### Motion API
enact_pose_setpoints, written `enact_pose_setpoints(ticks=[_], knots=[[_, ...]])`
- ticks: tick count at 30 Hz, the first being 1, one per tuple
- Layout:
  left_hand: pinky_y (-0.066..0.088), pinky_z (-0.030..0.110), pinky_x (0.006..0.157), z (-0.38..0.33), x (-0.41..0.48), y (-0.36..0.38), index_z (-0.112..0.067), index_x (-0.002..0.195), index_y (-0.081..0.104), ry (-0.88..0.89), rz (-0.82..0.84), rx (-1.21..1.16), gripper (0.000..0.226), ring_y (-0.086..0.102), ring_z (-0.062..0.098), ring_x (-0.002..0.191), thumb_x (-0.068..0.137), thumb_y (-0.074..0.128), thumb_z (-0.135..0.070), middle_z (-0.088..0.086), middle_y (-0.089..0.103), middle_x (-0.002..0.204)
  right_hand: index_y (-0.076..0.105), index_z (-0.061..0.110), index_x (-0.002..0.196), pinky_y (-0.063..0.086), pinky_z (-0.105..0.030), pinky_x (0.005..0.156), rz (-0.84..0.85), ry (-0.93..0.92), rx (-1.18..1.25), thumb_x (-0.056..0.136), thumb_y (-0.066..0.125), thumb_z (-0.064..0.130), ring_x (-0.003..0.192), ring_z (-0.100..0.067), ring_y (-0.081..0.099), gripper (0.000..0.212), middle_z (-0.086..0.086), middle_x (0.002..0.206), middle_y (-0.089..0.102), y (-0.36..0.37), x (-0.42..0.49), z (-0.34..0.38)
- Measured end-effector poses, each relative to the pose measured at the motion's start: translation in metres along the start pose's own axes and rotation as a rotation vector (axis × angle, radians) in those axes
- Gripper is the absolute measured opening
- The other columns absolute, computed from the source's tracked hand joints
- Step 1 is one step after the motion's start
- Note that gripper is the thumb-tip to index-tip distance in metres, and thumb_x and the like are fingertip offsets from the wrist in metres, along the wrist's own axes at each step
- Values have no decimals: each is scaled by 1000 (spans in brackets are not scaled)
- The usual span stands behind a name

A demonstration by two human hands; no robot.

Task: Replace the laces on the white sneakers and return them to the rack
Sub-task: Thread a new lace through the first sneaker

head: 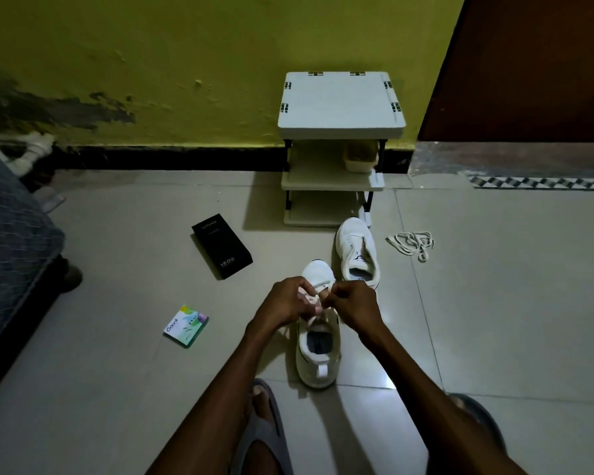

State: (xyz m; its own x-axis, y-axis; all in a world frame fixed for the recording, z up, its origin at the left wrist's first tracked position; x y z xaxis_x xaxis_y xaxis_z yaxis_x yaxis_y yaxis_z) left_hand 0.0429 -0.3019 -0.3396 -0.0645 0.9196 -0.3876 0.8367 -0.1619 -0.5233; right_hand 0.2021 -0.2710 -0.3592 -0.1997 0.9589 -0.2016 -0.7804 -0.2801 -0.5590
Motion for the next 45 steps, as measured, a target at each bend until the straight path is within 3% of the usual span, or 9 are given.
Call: enact_pose_setpoints(ticks=[6,12,16,21,29,35,38,41,45], knots=[[45,15,64,2,-5,25,-26,100,77,102,-85,113,17,65,13,74,88,64,-22,4,74,89,52,7,55,31,-29,54,14,-21,5,85,73,29,54,-10,41,42,-4,53,48,-1,-1,-4],[53,25,66,8,-1,18,-21,76,74,52,-182,120,10,69,16,69,76,79,-30,0,72,71,66,0,72,34,-26,57,-22,55,67,86,70,33,61,-8,48,36,-17,71,65,-3,-4,-10],[58,28,58,8,-2,10,-9,78,72,21,-29,-54,19,70,20,57,81,79,-27,9,71,62,65,-5,73,31,-23,53,3,65,122,86,70,28,61,-8,45,35,-23,76,63,-5,-4,-5],[47,27,70,6,6,6,-19,76,76,139,-199,147,18,62,13,78,83,73,-36,3,66,85,67,-3,75,36,-21,55,6,63,207,87,71,27,61,-9,49,33,-20,74,65,-6,-8,-3],[43,29,67,-6,5,13,-13,68,59,-92,-112,-471,35,50,16,56,97,56,-32,5,58,60,70,3,75,47,-30,64,3,106,308,87,70,22,63,-15,56,23,-20,75,68,-2,-9,-1],[48,23,67,-11,-1,4,-17,71,74,-9,-345,-93,26,61,9,64,87,70,-38,-6,68,66,70,1,75,46,-27,64,-12,128,282,87,70,25,60,-13,54,27,-11,66,64,-4,-10,0],[43,22,71,-17,-4,-4,-18,80,79,-19,-334,125,28,64,14,82,82,74,-45,0,73,84,69,0,75,44,-27,63,-21,126,277,87,70,26,61,-13,53,29,-13,66,63,-4,-12,1],[46,24,68,-17,-6,-5,-18,82,80,-21,-284,240,27,66,18,81,77,79,-45,2,74,83,69,1,76,43,-26,62,-43,119,208,87,68,29,62,-14,54,31,-19,72,66,-2,-13,2],[32,35,85,-10,-3,-2,-20,76,75,-82,-346,495,20,60,19,94,80,73,-40,-3,69,87,69,4,66,47,-31,59,-128,169,-54,82,68,28,64,-25,63,29,-12,64,66,-6,-14,-3]])
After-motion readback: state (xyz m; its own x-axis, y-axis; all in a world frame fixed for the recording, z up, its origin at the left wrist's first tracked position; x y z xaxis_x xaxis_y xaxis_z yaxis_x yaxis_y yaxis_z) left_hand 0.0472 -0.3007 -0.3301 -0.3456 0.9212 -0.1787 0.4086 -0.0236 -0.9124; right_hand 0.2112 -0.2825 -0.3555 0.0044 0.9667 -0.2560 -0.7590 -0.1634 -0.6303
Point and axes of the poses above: each hand's wrist, its own x-axis towards the middle knuckle, its own y-axis out of the palm, z = x × y, the point moved 1 cm from there along x, towards the middle knuckle
